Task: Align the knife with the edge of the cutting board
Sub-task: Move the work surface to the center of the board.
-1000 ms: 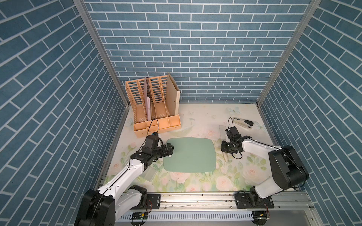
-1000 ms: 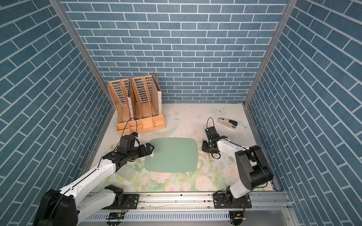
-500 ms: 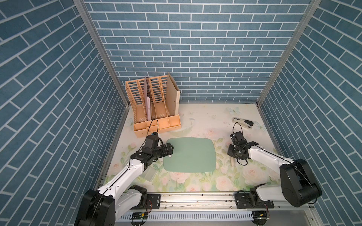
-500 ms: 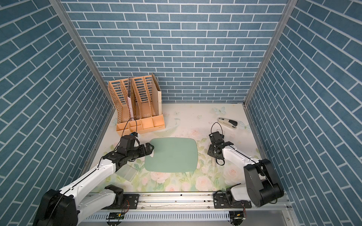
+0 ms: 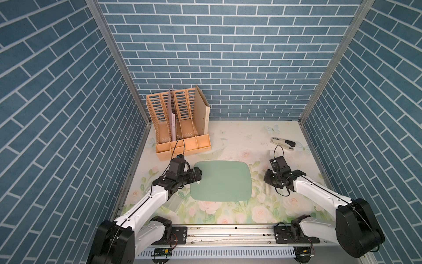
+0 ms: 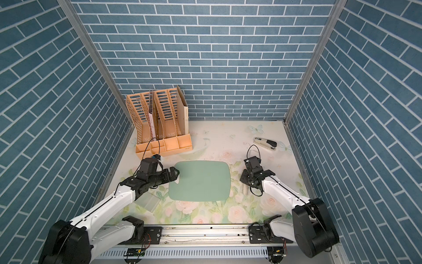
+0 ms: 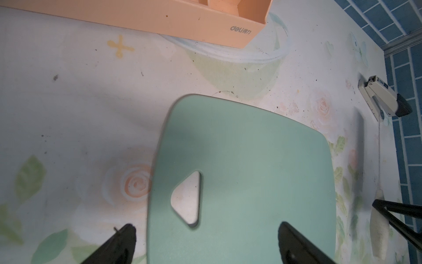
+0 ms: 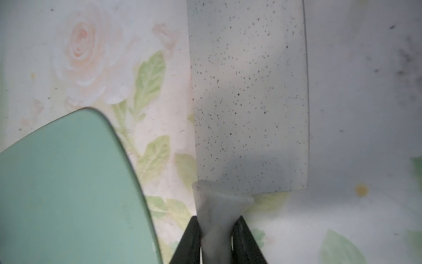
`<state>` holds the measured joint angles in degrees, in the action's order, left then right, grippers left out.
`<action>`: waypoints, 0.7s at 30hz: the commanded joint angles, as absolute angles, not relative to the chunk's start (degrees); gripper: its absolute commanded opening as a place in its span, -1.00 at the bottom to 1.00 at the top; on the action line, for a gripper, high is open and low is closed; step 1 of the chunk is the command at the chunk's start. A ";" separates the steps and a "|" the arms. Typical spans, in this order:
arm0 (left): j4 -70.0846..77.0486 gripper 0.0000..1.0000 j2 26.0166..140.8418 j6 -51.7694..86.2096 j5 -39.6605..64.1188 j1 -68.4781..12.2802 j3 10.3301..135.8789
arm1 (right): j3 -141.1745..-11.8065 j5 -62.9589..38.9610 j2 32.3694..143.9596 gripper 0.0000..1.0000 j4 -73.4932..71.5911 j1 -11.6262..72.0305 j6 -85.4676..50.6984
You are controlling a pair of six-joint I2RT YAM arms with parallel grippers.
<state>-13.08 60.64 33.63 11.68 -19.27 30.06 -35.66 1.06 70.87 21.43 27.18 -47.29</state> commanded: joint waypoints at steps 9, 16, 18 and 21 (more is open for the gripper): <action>-14.30 0.99 61.72 33.39 11.91 -19.16 30.50 | -48.13 6.56 79.86 -1.00 26.72 44.70 -58.20; -14.35 0.99 62.25 33.65 11.97 -19.16 30.56 | -51.74 10.16 85.36 -1.00 33.31 52.04 -61.44; -14.56 0.99 62.35 33.65 11.87 -19.15 30.67 | -51.40 10.75 86.13 -1.00 33.56 54.10 -62.46; -14.73 0.99 62.35 33.63 11.56 -19.16 30.76 | -51.81 11.86 87.59 -1.00 34.92 56.97 -63.90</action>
<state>-13.21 61.82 33.65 11.81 -19.27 30.06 -51.05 8.23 86.76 31.55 54.89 -60.27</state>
